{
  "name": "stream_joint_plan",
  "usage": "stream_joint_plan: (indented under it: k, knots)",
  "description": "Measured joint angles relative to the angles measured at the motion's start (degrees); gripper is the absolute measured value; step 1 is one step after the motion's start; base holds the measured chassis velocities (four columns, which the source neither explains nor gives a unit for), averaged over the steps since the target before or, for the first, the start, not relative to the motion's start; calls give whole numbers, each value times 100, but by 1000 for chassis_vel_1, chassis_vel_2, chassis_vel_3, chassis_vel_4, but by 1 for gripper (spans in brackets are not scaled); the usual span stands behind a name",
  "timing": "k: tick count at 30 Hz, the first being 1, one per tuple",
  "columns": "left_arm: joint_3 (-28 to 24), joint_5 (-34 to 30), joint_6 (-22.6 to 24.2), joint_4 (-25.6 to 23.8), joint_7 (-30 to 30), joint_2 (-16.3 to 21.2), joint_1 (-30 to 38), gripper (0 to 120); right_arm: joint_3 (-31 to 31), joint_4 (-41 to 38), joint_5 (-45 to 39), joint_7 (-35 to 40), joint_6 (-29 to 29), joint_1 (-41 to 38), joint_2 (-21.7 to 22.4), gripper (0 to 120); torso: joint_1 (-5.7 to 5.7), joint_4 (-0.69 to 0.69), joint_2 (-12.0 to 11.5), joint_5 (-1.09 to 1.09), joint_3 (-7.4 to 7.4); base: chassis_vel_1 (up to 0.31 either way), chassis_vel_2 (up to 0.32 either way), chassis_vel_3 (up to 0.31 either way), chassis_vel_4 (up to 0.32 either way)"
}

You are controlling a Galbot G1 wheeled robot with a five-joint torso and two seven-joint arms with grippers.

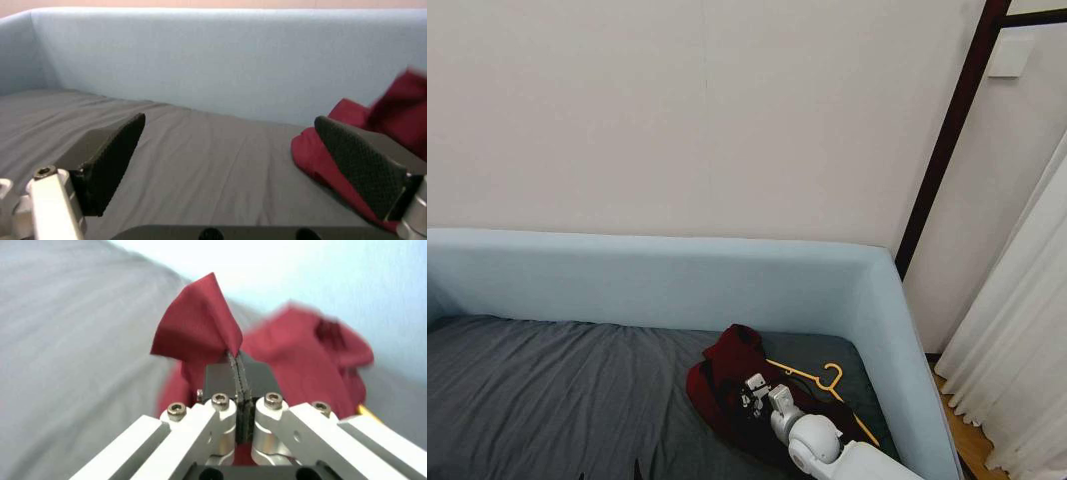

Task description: Pick up the clothes from the sofa and hang them on the clothes hanger.

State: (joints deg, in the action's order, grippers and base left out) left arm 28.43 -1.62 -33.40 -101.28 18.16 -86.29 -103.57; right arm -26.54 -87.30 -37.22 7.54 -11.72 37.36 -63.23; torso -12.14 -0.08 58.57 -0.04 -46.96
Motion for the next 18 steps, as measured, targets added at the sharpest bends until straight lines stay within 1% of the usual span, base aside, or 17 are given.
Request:
stream_joint_plan:
  k: [1,4,5,8,9,13,18]
  knots:
    - [-16,-4,4,24,0,2,17,100,27,-382,-148,49,-47,-15,134,0,0,0,0,1,0,0,0,0,0]
    - [-73,-3,19,58,-3,-9,52,100,77,-1115,-499,173,-170,-153,409,0,0,0,0,-1,0,0,0,0,0]
    - [-73,-3,19,58,-3,-9,52,100,77,-1115,-499,173,-170,-153,409,0,0,0,0,-1,0,0,0,0,0]
    - [-111,6,25,88,-3,-54,80,100,70,-1713,-874,312,-284,-392,638,0,0,0,0,0,0,0,0,0,0]
    - [-111,6,25,88,-3,-54,80,100,70,-1713,-874,312,-284,-392,638,0,0,0,0,0,0,0,0,0,0]
    - [-120,16,26,125,-3,-108,95,100,22,-2365,-1446,412,-407,-701,774,0,0,0,0,0,0,0,0,0,0]
    - [-127,36,25,149,-4,-163,97,100,-105,-2652,-1675,402,-431,-1019,734,0,0,0,0,0,0,0,0,0,0]
